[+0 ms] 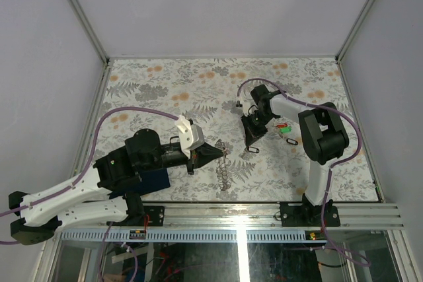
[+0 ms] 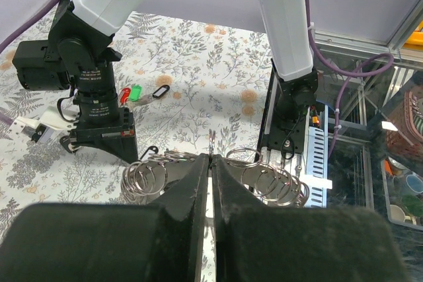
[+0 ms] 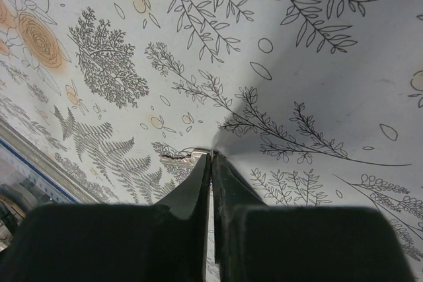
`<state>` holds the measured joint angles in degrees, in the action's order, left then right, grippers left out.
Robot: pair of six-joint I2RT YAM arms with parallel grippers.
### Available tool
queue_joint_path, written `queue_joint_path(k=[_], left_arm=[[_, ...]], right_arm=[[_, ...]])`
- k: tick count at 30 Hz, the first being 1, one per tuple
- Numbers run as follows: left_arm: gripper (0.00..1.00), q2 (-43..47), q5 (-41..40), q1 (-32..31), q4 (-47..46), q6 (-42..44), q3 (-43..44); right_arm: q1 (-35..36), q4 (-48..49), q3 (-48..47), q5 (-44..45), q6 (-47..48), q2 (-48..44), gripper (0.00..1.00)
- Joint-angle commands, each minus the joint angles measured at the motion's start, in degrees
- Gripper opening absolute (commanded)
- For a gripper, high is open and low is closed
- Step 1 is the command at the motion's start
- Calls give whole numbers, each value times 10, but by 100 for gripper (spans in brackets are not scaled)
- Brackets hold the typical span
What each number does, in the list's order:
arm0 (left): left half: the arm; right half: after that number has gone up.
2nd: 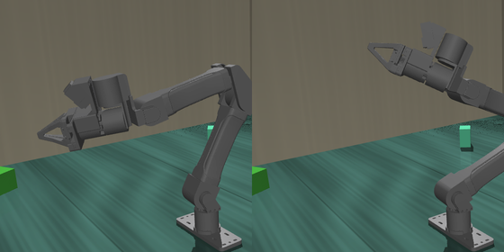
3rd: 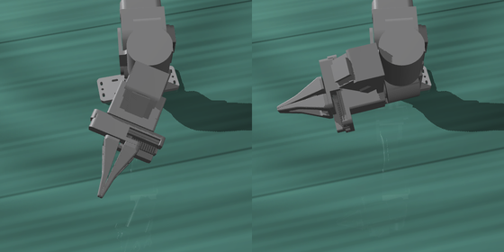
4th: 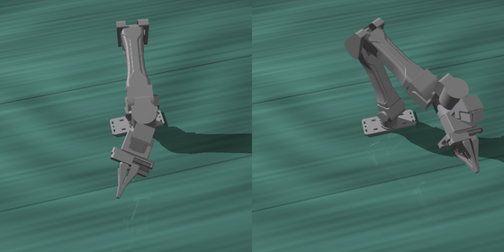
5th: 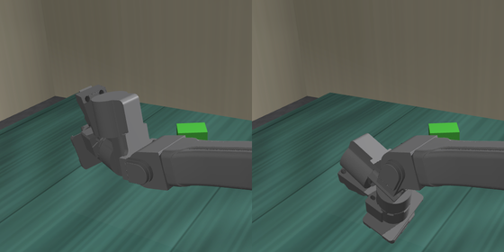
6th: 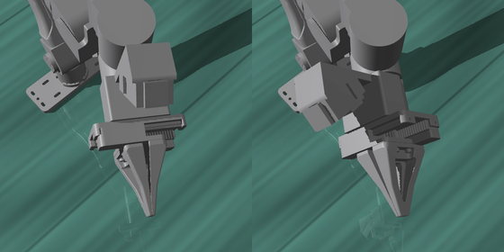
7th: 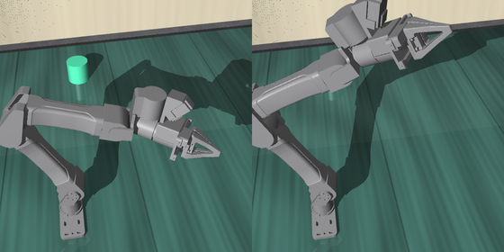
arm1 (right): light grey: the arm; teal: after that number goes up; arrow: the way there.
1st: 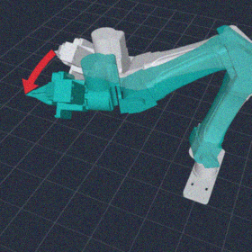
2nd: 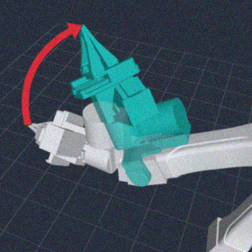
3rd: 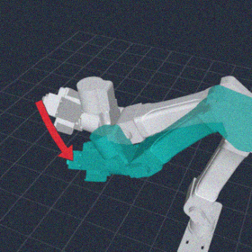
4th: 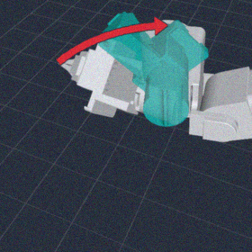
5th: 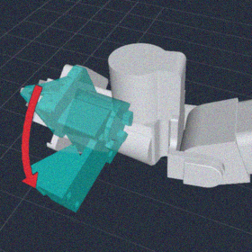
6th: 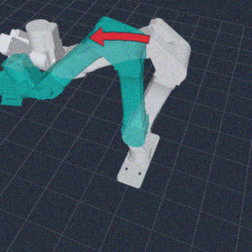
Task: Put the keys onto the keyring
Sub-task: Pick up the key from the center of the board.
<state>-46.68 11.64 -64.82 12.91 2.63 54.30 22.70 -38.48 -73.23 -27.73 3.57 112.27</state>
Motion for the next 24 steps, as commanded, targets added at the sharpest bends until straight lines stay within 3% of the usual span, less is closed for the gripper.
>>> queue_joint_path(k=[1, 6, 12, 24], left_arm=[[0, 7, 4, 4, -25, 4, 21], [0, 12, -2, 4, -35, 5, 20], [0, -5, -19, 5, -37, 8, 45], [0, -35, 1, 6, -73, -7, 88]], right_arm=[[-3, -2, -1, -10, -4, -27, 0], [-3, 12, 10, -5, -13, -110, 0], [-3, 105, 48, -91, -48, -282, 0], [-3, 496, 173, -130, -152, -552, 0]])
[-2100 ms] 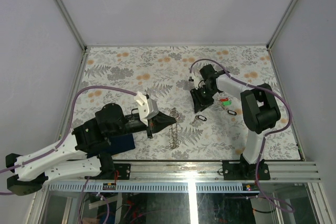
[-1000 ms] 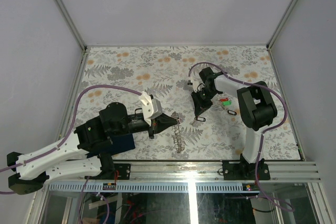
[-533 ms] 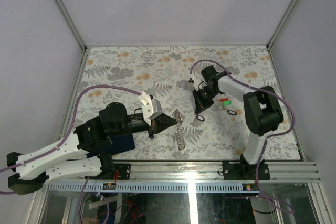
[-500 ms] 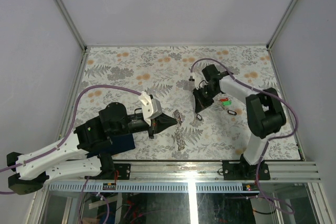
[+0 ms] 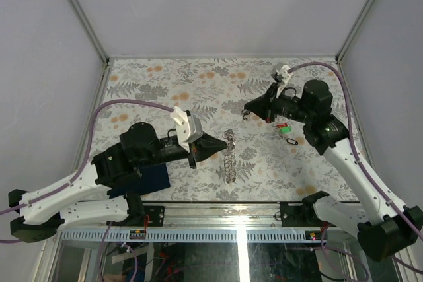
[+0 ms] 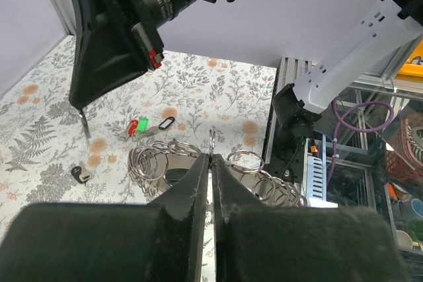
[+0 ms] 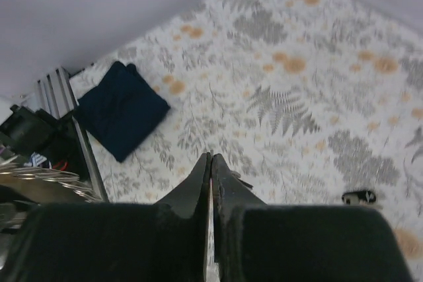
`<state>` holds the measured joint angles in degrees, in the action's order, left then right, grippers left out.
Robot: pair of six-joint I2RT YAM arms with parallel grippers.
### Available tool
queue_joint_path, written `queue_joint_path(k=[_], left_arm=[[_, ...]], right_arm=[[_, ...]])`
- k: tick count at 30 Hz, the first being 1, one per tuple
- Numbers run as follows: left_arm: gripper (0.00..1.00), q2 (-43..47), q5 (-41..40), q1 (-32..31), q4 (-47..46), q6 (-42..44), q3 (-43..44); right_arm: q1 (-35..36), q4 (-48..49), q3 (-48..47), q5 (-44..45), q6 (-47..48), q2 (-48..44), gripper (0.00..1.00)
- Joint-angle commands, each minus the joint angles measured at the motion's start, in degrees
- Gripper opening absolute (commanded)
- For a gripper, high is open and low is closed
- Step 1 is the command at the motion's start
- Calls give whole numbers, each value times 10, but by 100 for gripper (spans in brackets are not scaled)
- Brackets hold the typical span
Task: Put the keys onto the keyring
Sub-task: Pick up the key from the center of the board, then insert the key onto the keyring.
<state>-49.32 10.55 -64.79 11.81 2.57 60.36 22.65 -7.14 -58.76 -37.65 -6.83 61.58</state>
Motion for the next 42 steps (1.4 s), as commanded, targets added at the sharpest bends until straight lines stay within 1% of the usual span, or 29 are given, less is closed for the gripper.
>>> queue_joint_path(k=[1, 7, 9, 12, 14, 16, 18, 21, 22, 24, 26, 29, 32, 35, 42], left_arm=[[0, -14, 24, 9, -63, -6, 32], [0, -24, 96, 42, -82, -22, 45], [0, -23, 119, 59, -89, -31, 47], [0, -20, 152, 87, -107, -48, 45], [0, -20, 181, 106, -120, -61, 42], [0, -18, 199, 123, -135, -69, 39], [0, -14, 209, 133, -145, -73, 36], [0, -11, 228, 143, -153, -74, 41], [0, -10, 234, 145, -155, -73, 44], [0, -8, 245, 146, -160, -72, 48], [0, -5, 256, 147, -161, -69, 54], [0, -2, 269, 148, -165, -71, 59], [0, -2, 282, 147, -171, -77, 65], [0, -6, 296, 148, -177, -83, 69], [0, -17, 333, 148, -195, -105, 80]], right_arm=[[-2, 215, 37, -36, -50, -59, 0], [-2, 464, 133, -85, -35, -107, 0], [-1, 531, 158, -109, -25, -112, 0], [10, 536, 156, -134, 12, -114, 0], [31, 543, 158, -135, 47, -119, 0], [58, 531, 154, -126, 85, -127, 0], [72, 510, 142, -125, 97, -129, 0], [73, 492, 118, -148, 90, -125, 0], [73, 502, 120, -163, 91, -125, 0], [73, 537, 124, -164, 72, -126, 0], [74, 548, 118, -174, 67, -125, 0], [76, 569, 108, -217, 58, -123, 0], [81, 606, 105, -241, 36, -123, 0], [91, 629, 100, -254, 21, -126, 0], [121, 643, 84, -262, 17, -126, 0]])
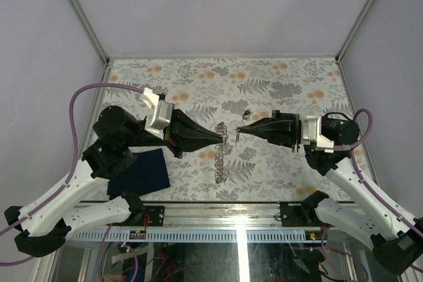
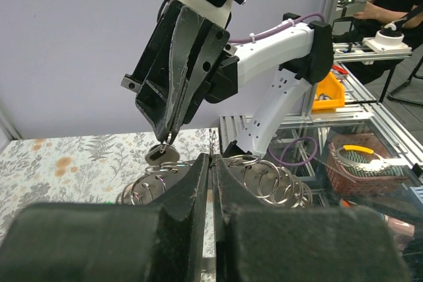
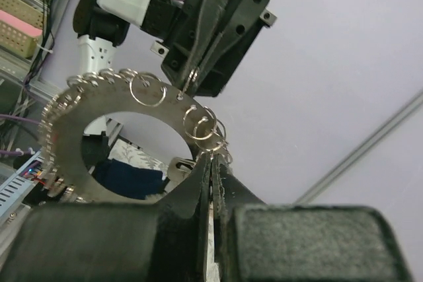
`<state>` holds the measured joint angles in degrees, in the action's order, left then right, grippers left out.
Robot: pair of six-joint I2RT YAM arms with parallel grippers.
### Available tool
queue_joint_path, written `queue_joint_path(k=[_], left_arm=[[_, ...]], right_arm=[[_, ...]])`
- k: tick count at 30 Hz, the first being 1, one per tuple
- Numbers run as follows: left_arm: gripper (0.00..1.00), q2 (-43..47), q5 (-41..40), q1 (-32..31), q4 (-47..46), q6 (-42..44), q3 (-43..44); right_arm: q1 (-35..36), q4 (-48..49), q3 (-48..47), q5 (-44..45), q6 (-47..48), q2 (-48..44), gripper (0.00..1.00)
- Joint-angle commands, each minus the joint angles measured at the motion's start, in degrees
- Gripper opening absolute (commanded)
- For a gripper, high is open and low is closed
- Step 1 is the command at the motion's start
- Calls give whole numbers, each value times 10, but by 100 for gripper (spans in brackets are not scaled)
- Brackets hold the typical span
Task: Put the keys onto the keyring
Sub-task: Insert the key onto the keyring.
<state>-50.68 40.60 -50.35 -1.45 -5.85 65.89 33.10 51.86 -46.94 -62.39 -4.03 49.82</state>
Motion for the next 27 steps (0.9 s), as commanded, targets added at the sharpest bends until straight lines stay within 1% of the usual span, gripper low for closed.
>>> queue_joint_path(k=[1, 10, 27], left_arm=[[0, -6, 36, 3, -64, -22, 26], [0, -14, 44, 3, -70, -32, 29], [0, -12, 38, 3, -61, -29, 27]], right_arm=[[20, 57, -36, -15, -14, -6, 0], [53, 99, -48, -14, -24, 15, 0], [74, 107, -59, -17, -27, 19, 0]])
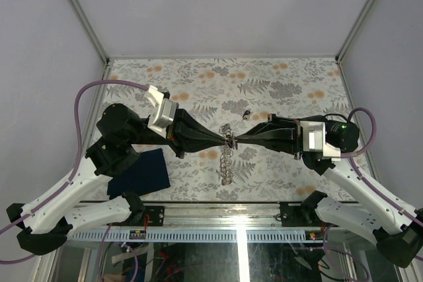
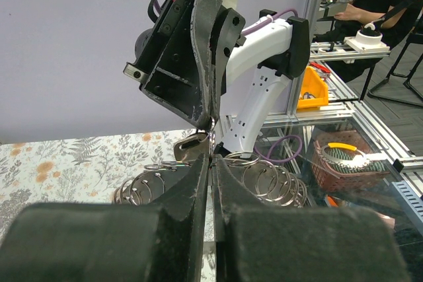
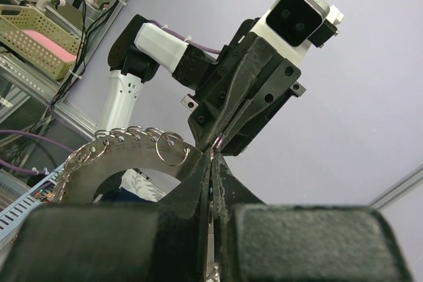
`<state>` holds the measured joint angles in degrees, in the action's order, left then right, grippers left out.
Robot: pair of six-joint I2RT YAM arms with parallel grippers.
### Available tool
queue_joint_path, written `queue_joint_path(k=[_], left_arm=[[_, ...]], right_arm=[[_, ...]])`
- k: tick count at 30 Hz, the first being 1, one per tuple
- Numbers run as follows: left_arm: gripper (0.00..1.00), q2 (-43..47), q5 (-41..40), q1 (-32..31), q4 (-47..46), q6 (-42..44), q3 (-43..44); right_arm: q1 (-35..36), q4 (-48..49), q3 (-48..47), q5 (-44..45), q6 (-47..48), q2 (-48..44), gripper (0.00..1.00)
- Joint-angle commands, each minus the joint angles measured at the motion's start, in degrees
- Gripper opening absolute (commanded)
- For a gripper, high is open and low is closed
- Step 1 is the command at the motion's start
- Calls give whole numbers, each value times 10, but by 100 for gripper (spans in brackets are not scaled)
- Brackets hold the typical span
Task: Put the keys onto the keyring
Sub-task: Insert the key onto the keyring.
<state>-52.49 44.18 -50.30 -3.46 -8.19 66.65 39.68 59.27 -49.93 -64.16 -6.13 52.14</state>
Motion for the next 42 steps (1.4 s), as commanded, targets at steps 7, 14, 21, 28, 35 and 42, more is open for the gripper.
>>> queue_joint_path(k=[7, 14, 21, 28, 35, 42], left_arm=[[0, 1, 7, 3, -30, -4, 23], [0, -8, 14, 3, -2, 5, 37], [0, -17, 20, 3, 16, 15, 47], [0, -24, 33, 3, 18, 12, 50], [0, -30, 37, 3, 29, 14, 58], [0, -37, 45, 3, 41, 19, 68]], right_arm=[[12, 32, -31, 2, -6, -5, 0], [15, 30, -33, 2, -5, 0, 0], [18, 19, -35, 3, 2, 0, 0], [18, 11, -36, 8, 9, -2, 0], [18, -43, -44, 9, 38, -3, 0], [18, -155, -49, 27, 99, -19, 0]])
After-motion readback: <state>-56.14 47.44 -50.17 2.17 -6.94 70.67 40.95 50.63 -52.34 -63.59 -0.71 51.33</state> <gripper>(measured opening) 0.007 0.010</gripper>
